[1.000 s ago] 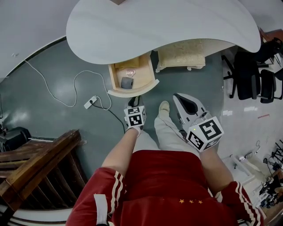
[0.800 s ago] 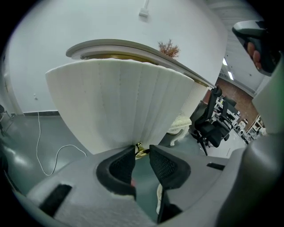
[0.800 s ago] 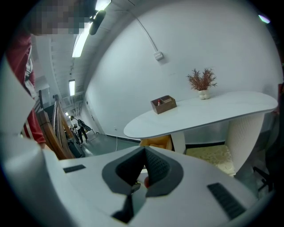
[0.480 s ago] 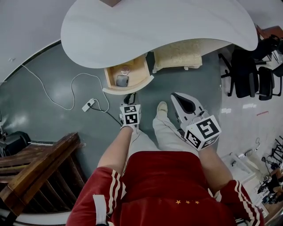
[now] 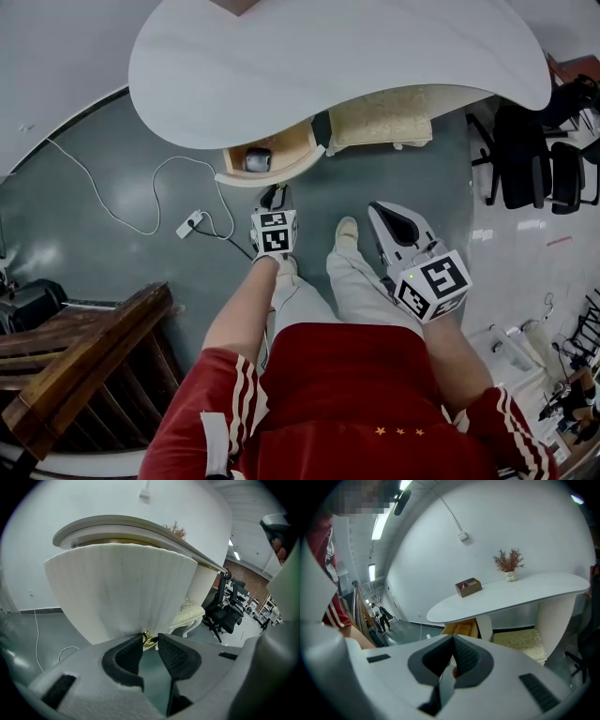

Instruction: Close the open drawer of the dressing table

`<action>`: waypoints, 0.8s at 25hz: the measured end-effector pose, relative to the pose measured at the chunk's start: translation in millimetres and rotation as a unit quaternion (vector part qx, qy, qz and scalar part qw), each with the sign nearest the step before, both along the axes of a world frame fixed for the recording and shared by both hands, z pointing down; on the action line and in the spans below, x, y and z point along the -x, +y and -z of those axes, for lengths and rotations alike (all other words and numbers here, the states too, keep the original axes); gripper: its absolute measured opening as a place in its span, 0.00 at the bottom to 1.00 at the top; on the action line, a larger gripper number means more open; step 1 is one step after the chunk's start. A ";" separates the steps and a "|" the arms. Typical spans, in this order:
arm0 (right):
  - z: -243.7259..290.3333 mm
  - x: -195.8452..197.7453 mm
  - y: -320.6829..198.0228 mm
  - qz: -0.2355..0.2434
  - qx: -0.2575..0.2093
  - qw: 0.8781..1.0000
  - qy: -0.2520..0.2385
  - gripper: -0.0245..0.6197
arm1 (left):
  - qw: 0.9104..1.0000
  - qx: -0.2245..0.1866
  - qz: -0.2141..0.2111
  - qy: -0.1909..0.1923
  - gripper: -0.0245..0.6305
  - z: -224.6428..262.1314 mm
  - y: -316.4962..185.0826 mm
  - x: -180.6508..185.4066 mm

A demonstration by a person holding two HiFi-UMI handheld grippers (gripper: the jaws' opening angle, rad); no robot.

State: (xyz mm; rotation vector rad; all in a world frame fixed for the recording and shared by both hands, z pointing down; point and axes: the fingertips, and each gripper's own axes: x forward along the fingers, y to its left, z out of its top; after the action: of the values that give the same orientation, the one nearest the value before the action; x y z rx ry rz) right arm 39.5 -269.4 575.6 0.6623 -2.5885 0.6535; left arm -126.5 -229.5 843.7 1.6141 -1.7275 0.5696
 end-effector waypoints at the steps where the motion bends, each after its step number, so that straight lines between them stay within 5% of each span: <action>1: -0.3 0.3 -0.4 -0.003 0.003 1.000 -0.002 0.04 | 1.000 0.000 -0.001 0.000 0.19 -0.1 -2.8 2.0; 20: -52.6 33.6 -35.2 -0.028 0.080 0.996 -0.031 0.04 | 1.000 0.021 -0.017 0.012 0.19 1.6 -15.1 13.6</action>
State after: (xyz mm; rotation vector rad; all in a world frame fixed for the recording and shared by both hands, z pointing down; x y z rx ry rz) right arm 5.9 -304.6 628.1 0.6748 -2.5473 0.9014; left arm -140.1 -244.6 842.1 1.6165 -1.6635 0.5963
